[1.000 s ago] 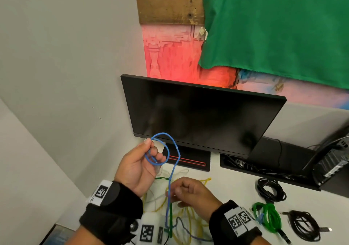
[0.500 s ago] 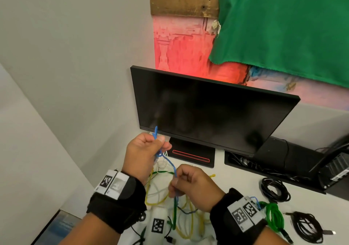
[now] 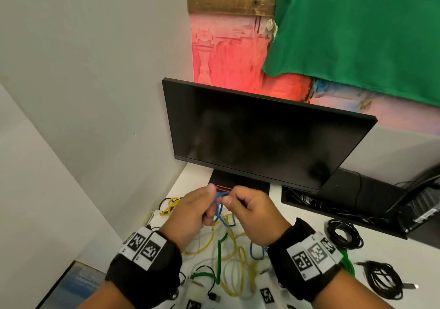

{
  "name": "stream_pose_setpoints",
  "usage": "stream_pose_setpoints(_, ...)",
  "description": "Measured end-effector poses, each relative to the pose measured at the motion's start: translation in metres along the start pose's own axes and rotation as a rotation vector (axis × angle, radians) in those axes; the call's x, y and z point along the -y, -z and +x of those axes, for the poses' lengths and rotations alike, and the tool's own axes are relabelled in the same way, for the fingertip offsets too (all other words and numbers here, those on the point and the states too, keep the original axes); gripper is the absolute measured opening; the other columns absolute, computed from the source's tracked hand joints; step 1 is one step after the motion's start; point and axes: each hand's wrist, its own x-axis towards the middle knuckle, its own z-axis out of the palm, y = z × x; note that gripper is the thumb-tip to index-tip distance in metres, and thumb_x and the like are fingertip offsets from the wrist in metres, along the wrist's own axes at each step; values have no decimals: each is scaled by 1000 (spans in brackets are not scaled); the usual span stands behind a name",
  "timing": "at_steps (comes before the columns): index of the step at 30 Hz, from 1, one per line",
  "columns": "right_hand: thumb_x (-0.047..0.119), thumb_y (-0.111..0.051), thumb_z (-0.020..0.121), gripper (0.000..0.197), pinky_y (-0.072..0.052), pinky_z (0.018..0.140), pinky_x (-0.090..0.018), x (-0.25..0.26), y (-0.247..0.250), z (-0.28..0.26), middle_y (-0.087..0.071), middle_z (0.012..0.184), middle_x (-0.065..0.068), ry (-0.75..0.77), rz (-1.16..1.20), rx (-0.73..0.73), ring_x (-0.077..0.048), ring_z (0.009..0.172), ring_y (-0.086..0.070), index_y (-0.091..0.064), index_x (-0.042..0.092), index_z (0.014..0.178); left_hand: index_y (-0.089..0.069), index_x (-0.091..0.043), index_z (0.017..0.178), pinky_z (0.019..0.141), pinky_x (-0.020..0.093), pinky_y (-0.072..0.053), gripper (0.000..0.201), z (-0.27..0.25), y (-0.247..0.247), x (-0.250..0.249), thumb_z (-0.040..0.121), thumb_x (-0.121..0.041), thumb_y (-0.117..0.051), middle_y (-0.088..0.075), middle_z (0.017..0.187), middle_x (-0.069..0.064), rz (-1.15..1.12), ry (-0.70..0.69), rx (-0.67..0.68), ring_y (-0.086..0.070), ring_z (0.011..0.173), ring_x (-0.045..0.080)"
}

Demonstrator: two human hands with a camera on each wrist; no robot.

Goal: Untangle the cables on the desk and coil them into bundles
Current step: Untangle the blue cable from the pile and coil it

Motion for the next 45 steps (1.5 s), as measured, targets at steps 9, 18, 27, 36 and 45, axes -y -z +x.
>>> stream_pose_setpoints(9,43,-44,98,41,-39,48,-25,8,-10,4,-50,55,2,-175,590,247,-11,44,-44,-63,26,65,-63,6,87,65,35,-45,38,1,-5,-10,102,-21,-42,-54,71,16,-103,17,-99,-51,63,22)
stream_pose_setpoints(18,48,-49,96,37,-36,44,-21,-6,-17,22,-55,57,9,-160,389,-118,-8,46,-44,-61,30,65,-61,-4,85,49,23,-39,34,-7,-20,-7,102,-26,-40,-48,51,2,10,-31,-66,-44,45,12)
stream_pose_setpoints(27,55,-55,90,31,-38,43,-20,-16,5,18,-68,75,1,-156,302,117,-12,44,-48,-70,28,86,-52,-4,78,45,26,-34,39,-3,-2,-12,102,-33,-41,-32,49,-1,-232,96,-95,-28,43,14)
stream_pose_setpoints(36,35,-43,103,32,-44,52,-19,-9,-21,9,-67,73,-6,-122,591,134,-8,52,-52,-66,16,93,-55,-7,67,59,36,-50,37,-4,-11,-20,95,-29,-44,-44,47,8,-810,268,165,-51,48,25)
stream_pose_setpoints(45,9,-76,84,28,-49,52,-28,-51,9,-12,-53,57,-3,-395,544,50,-18,48,-53,-60,25,67,-56,-14,71,45,23,-38,30,9,32,-32,94,-31,-45,-31,46,-7,-844,159,-21,-26,35,8)
